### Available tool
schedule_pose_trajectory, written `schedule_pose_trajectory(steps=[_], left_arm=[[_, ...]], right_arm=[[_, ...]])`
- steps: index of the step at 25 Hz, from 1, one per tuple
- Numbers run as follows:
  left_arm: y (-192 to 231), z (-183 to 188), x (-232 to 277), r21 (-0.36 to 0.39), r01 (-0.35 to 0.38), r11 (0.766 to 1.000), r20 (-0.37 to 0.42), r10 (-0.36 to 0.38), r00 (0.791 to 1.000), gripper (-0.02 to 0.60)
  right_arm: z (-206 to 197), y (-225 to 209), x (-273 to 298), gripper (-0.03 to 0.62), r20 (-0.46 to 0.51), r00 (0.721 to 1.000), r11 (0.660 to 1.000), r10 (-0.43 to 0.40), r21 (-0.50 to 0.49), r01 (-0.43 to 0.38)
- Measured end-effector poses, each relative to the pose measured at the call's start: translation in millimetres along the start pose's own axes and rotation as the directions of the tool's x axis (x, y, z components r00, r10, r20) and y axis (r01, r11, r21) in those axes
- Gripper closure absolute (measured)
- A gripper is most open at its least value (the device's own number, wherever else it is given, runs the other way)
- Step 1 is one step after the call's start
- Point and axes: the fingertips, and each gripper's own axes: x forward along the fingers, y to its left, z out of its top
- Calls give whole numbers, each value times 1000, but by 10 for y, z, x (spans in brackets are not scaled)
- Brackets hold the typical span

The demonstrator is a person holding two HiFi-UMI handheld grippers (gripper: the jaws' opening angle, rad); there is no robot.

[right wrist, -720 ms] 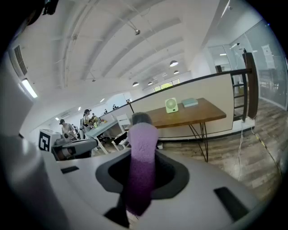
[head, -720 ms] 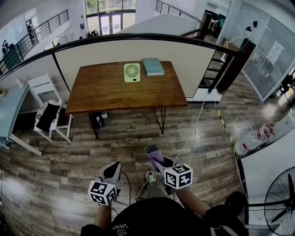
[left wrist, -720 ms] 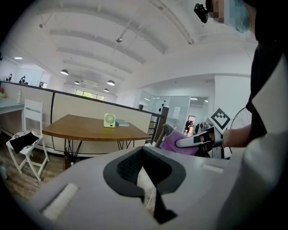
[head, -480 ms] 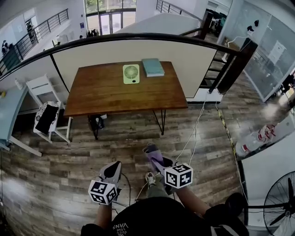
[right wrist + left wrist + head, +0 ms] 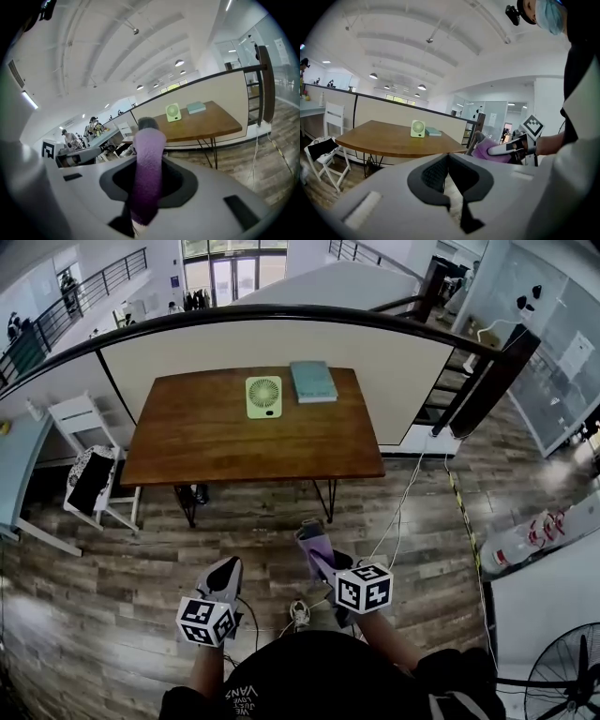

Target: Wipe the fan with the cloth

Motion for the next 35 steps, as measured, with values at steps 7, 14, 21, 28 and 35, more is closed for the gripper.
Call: schedule_pose_trajectory(steps=[7, 14, 21, 28, 35], left_arm=[[132, 219, 524, -6, -51, 999, 23, 51, 998, 569], [288, 306, 772, -22, -86, 996, 28, 87, 996, 569], [906, 335, 978, -79, -113, 990, 21, 115, 993, 569], [1588, 698, 1431, -40, -8, 999, -8, 8, 1000, 569], [2199, 1035, 1790, 0, 88, 996, -41, -88, 995, 569]], right_arm=[[372, -421, 314, 496, -13, 999, 999, 41, -24, -41], [610, -664, 660, 496, -31, 998, 998, 58, -30, -59], [754, -691, 1170, 496, -58, 998, 999, 32, -15, -33], [1142, -661, 1768, 496, -44, 998, 999, -49, 18, 50], [1480, -618, 2264, 496, -7, 991, 988, -133, 75, 133]])
